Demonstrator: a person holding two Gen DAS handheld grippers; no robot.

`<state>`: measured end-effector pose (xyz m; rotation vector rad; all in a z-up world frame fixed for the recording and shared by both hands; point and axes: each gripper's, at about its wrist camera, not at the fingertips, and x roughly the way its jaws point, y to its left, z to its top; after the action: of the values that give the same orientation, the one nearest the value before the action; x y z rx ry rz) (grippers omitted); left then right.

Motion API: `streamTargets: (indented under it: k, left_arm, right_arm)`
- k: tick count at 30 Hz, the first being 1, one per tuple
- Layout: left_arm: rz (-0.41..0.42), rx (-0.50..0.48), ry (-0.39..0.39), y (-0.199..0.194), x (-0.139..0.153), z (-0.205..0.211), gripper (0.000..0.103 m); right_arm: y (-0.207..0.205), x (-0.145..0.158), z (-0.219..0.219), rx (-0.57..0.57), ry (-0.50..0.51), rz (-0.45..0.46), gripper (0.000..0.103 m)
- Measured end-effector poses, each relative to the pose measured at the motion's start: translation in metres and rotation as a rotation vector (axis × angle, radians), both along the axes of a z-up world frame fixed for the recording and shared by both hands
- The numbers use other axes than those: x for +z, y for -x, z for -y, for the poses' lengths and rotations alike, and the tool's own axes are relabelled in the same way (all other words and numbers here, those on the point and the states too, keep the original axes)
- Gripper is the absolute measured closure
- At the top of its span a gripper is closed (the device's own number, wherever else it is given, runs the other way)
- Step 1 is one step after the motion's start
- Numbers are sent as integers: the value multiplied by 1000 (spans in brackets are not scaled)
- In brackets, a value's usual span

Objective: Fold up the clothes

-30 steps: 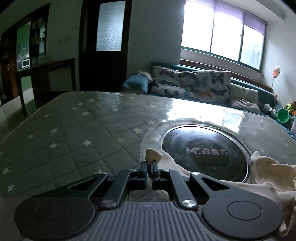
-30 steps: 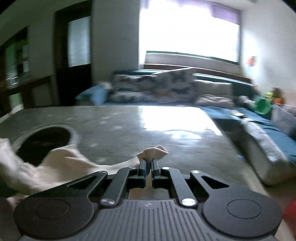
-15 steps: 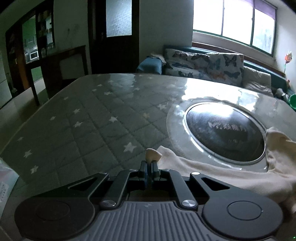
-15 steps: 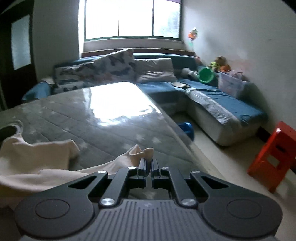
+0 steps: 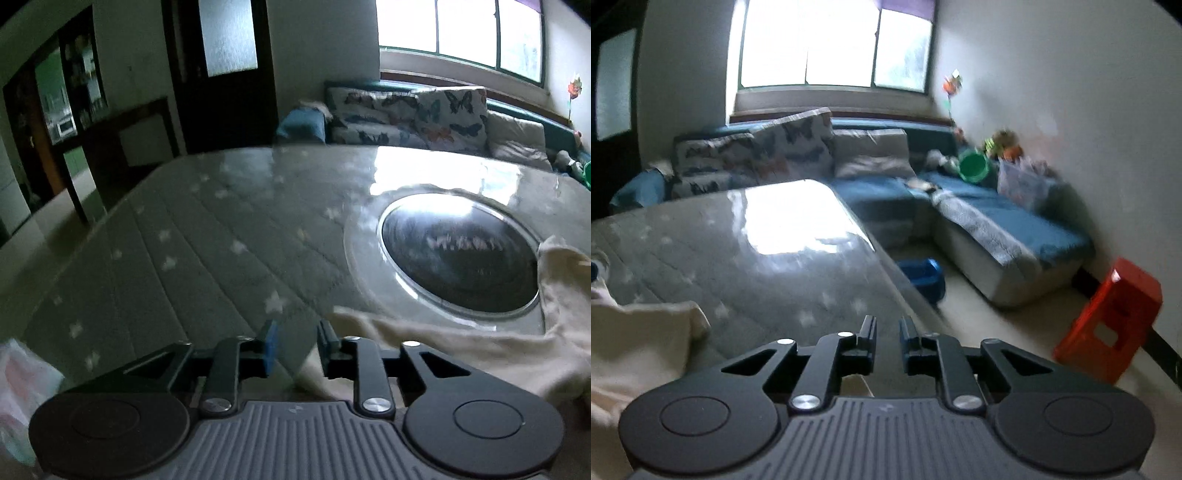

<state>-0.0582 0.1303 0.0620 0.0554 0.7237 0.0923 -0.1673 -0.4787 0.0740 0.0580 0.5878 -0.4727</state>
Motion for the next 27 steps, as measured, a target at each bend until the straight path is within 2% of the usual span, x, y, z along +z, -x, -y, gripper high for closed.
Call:
streamTargets:
  k: [5,8,11,18,25,26,27]
  left_arm:
    - [17,-80,49,-12,12,19,74]
    - [27,-174,83,-25,16,47,74]
    - [19,-271,103,-43,14,82,74]
    - [-33,-439,180,-99,6,160,67]
    - [-42,-521,151,-141,-5,226,65]
    - [-41,-527,148,-145,-7,232,62]
    - [-40,-530,139,-149,-10,237,55]
  right_arm:
    - [-29,2,-4,166,-170,43,84]
    - [-58,-10,-10,284,-274,21,82]
    - [-83,-23,-13,350,-355,-14,77]
    - [-126,-42,-6,364,-578,-63,75]
    - [-137,-51,-13,357,-553,-95,71]
    - [-138,-52,-14,356,-549,-100,70]
    - [-139,-53,-16,363,-546,-104,69]
